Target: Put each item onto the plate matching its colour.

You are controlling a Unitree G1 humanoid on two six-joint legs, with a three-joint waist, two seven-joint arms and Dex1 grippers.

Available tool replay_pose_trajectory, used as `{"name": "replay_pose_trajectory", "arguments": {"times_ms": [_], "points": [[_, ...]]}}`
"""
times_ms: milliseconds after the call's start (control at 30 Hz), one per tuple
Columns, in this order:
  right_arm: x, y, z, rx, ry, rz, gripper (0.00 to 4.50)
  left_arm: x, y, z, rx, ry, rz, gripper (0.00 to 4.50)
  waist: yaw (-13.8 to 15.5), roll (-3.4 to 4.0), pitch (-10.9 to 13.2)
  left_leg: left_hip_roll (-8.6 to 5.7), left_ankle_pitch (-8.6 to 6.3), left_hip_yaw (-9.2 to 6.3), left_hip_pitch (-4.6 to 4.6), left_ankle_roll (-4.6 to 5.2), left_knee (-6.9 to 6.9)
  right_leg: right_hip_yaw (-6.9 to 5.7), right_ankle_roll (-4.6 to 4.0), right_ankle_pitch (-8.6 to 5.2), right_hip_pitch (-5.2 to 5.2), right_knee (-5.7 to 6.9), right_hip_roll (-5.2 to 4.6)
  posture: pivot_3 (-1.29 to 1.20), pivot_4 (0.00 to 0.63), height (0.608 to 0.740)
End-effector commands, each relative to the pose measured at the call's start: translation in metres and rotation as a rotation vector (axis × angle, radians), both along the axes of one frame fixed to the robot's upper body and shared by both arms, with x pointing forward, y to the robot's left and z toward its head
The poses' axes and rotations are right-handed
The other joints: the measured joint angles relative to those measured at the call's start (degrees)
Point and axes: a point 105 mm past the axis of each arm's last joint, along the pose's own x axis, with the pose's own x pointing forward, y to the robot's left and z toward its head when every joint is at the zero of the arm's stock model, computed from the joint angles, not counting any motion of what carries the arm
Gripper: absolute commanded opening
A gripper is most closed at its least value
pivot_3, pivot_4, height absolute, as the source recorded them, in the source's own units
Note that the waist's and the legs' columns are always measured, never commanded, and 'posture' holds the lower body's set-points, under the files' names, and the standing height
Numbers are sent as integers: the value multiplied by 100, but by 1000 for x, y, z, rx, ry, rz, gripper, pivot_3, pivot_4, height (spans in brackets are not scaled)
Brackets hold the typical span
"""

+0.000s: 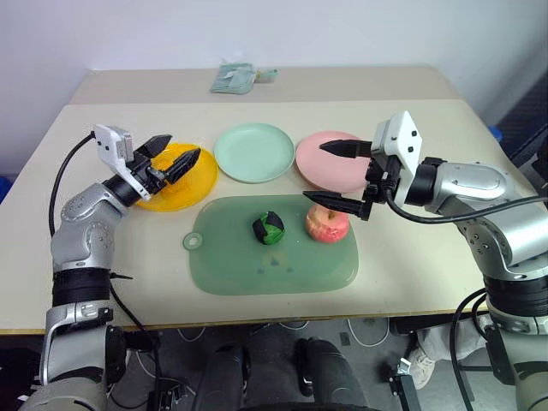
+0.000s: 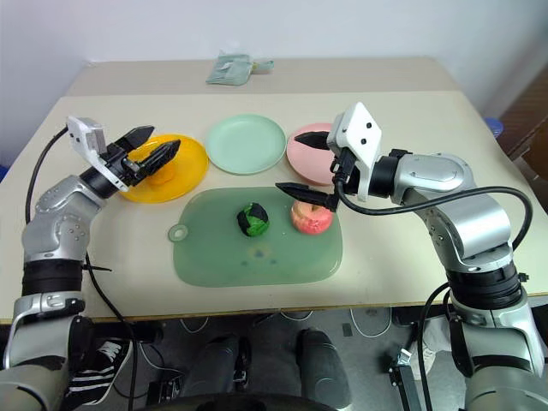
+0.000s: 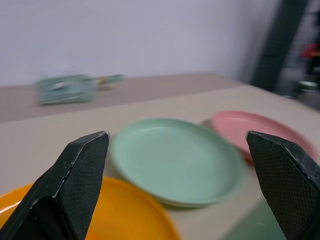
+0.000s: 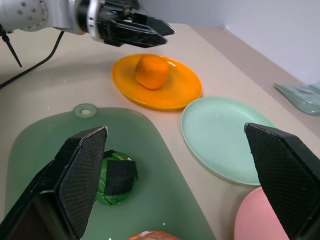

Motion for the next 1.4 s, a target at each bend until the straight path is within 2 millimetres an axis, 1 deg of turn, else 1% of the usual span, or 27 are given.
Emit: {"name": "replay_pose_trajectory", "arguments": {"times_ms": [33,133,233,333,433,467,600,633,667,733,833,967,1033,1100,1167,1333,1367,1400], "points": [[-6,1,16,11,-52,21,4500,-24,-20,1,87,8,-201,4461,2,0,0,0,0,0,0,0,0,0,0,0,0,0,1,0,150,734],[-7,2,15,3,-44,26,4500,-40,-31,-13,151,119,-355,4461,7,0,0,0,0,0,0,0,0,0,-1,-1,0,0,9,0,150,734],[-10,4,13,-6,-33,34,4500,-45,-36,-16,212,127,-402,4461,16,0,0,0,0,0,0,0,1,-1,-2,-1,1,-1,12,0,150,734],[-11,5,8,-23,-2,32,4500,-56,-29,-12,271,130,-470,4461,-1,1,0,-1,0,0,0,0,0,0,-2,-1,0,-2,14,0,150,734],[-13,15,1,-20,52,46,4500,-62,-17,-7,335,94,-476,4461,-29,3,1,4,0,2,-3,0,-3,2,-4,-2,-8,-1,20,0,150,734],[-13,16,0,-27,66,42,4500,-63,-13,-7,336,114,-476,4461,-21,4,1,4,0,2,-2,0,-3,1,-4,-3,-8,1,21,0,150,734],[2,24,-2,-53,99,-11,4500,-69,-7,-2,342,108,-483,4461,-20,5,2,4,1,8,-5,0,-2,7,-17,-10,-15,4,19,0,150,734],[6,29,-3,-62,104,-20,4500,-69,-6,0,352,93,-476,4461,-17,5,2,4,1,8,-5,0,-2,7,-18,-10,-16,4,20,0,150,734],[7,41,-3,-77,106,-1,4500,-70,-6,1,352,97,-474,4461,-18,5,2,4,1,7,-6,0,-2,7,-17,-10,-16,3,19,0,150,734],[4,59,-9,-146,87,55,4500,-69,-7,2,363,84,-459,4461,-19,5,2,4,1,7,-9,0,-2,7,-10,-6,-19,3,20,0,150,734],[3,71,-12,-162,106,103,4500,-71,-10,3,359,84,-457,4461,-6,5,2,4,0,5,-14,0,-3,5,-5,-3,-25,3,21,0,150,734],[3,74,-14,-162,119,122,4500,-73,-12,9,342,76,-437,4461,11,4,2,-3,0,5,-20,0,-1,3,-2,-2,-24,-1,13,0,150,734],[5,77,-17,-179,112,122,4500,-77,-8,5,344,87,-435,4461,-5,4,1,-4,0,7,-20,0,0,5,-1,-2,-24,-2,11,0,150,734],[7,81,-14,-158,104,122,4500,-78,-4,2,341,89,-420,4461,-27,4,2,-1,0,7,-18,0,-1,5,-1,-2,-26,1,15,0,150,734],[11,80,-12,-148,99,111,4500,-77,-2,4,322,91,-411,4461,-30,4,2,5,1,5,-16,0,-1,4,-3,-2,-29,8,24,0,150,734],[9,80,-21,-161,133,113,4500,-77,0,1,327,87,-414,4461,-14,4,2,4,2,3,-16,-2,-1,3,-3,-2,-29,11,24,0,150,734],[8,82,-25,-172,140,118,4500,-77,0,1,319,87,-415,4461,-12,4,1,2,2,5,-16,-2,-1,3,-3,-2,-29,10,20,0,150,734],[8,84,-33,-210,140,115,4500,-77,1,0,317,90,-419,4461,-11,4,1,1,2,6,-17,-2,-1,3,-3,-2,-28,8,19,0,150,734]]}}
